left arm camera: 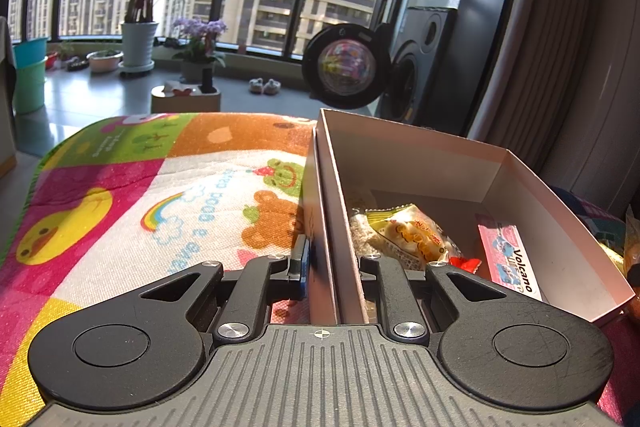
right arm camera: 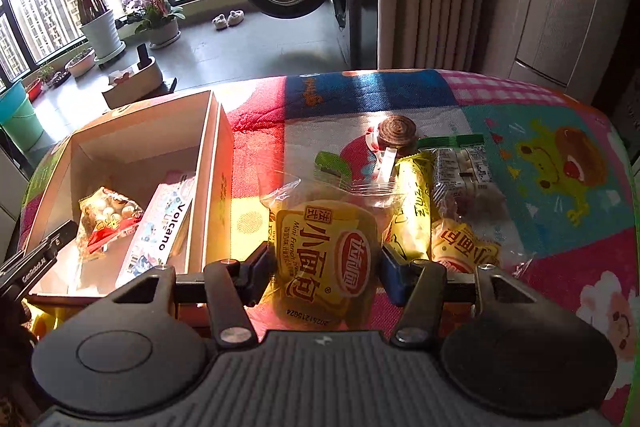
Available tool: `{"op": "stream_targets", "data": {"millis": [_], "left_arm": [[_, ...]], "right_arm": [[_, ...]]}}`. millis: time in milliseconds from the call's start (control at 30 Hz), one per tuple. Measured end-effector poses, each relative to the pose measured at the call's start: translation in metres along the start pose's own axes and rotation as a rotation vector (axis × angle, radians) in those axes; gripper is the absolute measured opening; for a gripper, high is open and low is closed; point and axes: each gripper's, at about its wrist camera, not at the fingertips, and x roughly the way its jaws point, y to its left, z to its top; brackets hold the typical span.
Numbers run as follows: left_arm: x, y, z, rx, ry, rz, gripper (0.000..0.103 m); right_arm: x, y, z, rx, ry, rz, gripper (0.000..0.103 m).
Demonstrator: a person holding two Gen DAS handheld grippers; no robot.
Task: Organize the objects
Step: 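Grasp the yellow bread bun bag with the right gripper, then drop the bread bun bag into the box with the right gripper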
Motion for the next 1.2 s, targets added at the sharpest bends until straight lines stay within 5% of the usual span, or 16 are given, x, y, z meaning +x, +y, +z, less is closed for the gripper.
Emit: {"op": "stream_targets", "data": {"millis": [300,467,667,933,1200], "left_arm": [[-0.001,0.000,0.000,-0.001,-0.001,-0.001,0.016],[-0.001,0.001,0.000,-0.002,-0.001,-0.001,0.016],[-0.001,0.001,0.000,0.000,-0.001,0.000,0.016],[0.000,0.001,0.000,-0.001,-0.001,0.000,0.016],[0.000,0.001,0.000,0.000,0.000,0.000,0.017]], "right_arm": [[-0.074,0.037,-0.064,-0.147,0.069,0.084,0.055],[-0.098,0.077,-0.060,-0.202,0.054,0.190,0.055],[-0.102,0.115,-0.028,-0.256,-0.007,0.203,0.055],[-0.049,0.162,0.036,-0.296,-0.055,0.147,0.055],[0.056,0.165,0.075,-0.135,0.086,0.077,0.055]]}}
